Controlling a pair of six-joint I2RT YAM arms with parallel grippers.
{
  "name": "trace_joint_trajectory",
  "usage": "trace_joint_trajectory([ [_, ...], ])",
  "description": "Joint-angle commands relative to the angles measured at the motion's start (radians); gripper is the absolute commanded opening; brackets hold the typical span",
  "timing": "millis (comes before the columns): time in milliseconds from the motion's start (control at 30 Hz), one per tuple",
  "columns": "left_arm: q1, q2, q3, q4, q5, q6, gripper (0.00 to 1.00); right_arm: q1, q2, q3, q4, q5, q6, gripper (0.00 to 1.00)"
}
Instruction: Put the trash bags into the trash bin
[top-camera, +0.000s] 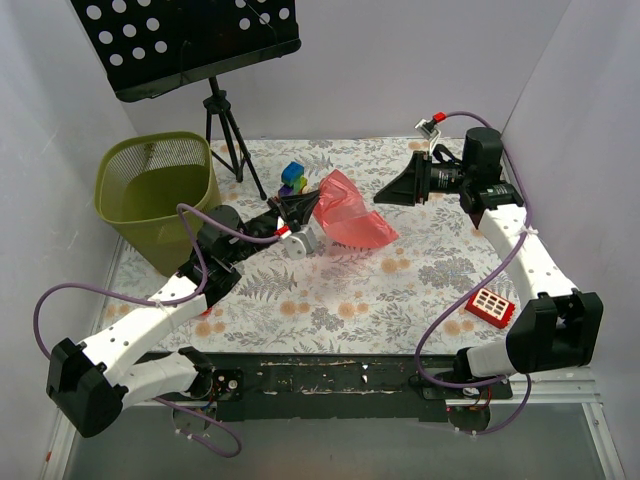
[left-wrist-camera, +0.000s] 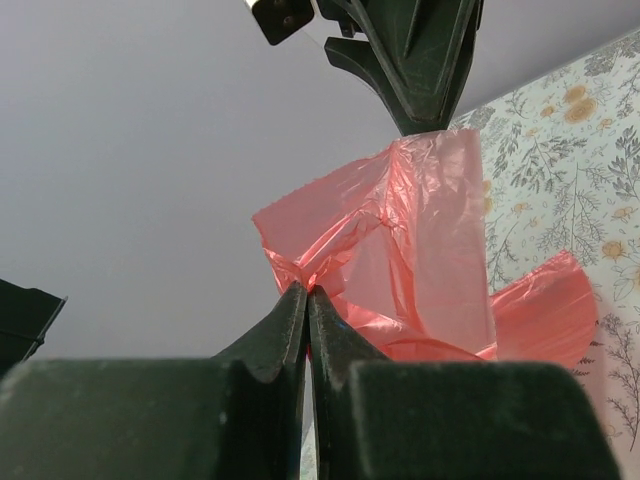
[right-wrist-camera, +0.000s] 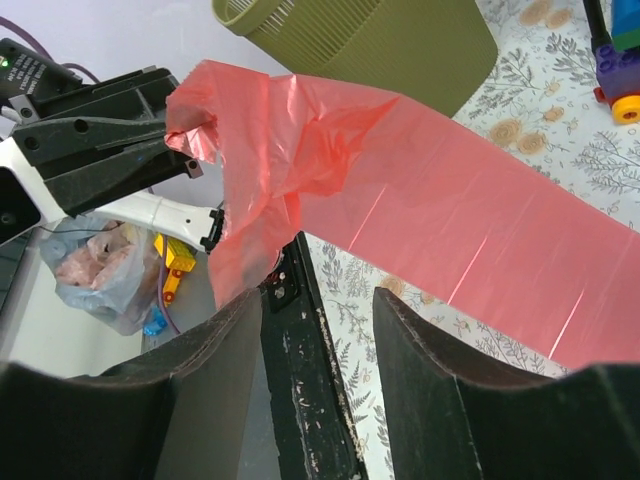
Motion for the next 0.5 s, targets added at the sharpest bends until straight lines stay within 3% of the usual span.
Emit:
trace_joint_trajectory([
  [0, -0.004, -0.02, -0.008, 0.028, 0.018, 0.024, 0.0, 0.02, -0.032, 0.007, 0.079, -0.042, 0.034, 0.57],
  [467, -0.002, -0.011, -0.006, 0.038, 0.013, 0.014, 0.0, 0.057, -0.029, 0.003, 0.088, -0.059, 0.015, 0.57],
])
